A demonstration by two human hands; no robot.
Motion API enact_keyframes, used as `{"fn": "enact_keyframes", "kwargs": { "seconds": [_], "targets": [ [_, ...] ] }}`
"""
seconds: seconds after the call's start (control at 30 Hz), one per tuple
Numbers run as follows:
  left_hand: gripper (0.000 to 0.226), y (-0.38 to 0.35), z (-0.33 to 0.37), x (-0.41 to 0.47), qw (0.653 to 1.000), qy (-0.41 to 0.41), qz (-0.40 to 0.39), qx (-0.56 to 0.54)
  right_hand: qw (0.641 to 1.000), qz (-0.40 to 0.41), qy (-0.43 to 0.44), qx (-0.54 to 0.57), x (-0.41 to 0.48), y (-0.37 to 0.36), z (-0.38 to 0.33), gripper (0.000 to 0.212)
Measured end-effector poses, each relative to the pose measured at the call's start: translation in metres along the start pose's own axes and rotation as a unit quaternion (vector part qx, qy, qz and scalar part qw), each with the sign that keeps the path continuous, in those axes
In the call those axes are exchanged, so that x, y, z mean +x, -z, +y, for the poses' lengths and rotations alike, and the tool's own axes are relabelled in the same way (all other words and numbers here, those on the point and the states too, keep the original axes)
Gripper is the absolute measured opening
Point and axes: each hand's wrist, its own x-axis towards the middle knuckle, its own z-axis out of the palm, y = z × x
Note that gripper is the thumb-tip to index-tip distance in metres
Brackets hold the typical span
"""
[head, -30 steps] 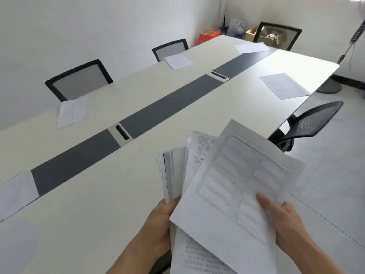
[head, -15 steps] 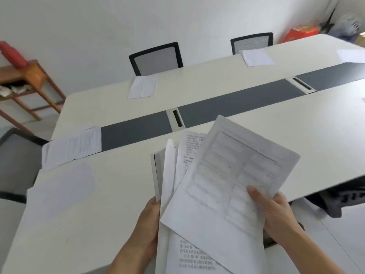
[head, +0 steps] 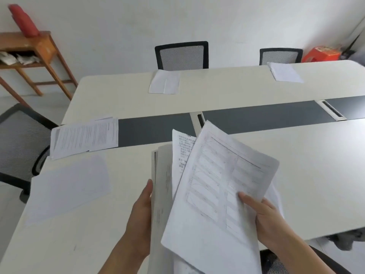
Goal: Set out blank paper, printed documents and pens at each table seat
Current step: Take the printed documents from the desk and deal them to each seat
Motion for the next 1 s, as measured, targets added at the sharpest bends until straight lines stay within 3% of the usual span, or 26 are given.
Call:
{"fn": "enact_keyframes", "kwargs": {
  "seconds": [0.07, 0.17, 0.43, 0.63, 0.8, 1.0],
  "targets": [
    [0.065, 0.016, 0.009, 0.006, 1.000, 0.001, -0.007, 0.020, 0.999, 0.027, 0.027, -0.027, 0.005, -0.008, -0.001, 0.035],
    [0.038, 0.032, 0.015, 0.015, 0.998, 0.031, -0.027, 0.044, 0.996, 0.052, 0.051, -0.048, 0.013, -0.018, -0.005, 0.035],
    [0.038, 0.059, 0.019, 0.038, 0.999, 0.015, 0.020, -0.022, 0.993, 0.111, 0.029, -0.006, 0.050, -0.041, -0.008, 0.015],
    [0.039, 0.081, 0.039, 0.046, 0.997, 0.007, 0.069, -0.020, 0.992, 0.127, -0.013, 0.023, 0.102, -0.036, 0.008, 0.015],
    [0.041, 0.108, 0.049, 0.050, 0.993, -0.011, 0.115, -0.016, 0.968, 0.228, 0.008, -0.107, 0.165, 0.002, 0.026, 0.030],
    [0.030, 0.129, 0.051, 0.043, 0.992, -0.019, 0.126, -0.013, 0.917, 0.297, -0.032, -0.266, 0.211, 0.037, 0.048, 0.020]
  ]
}}
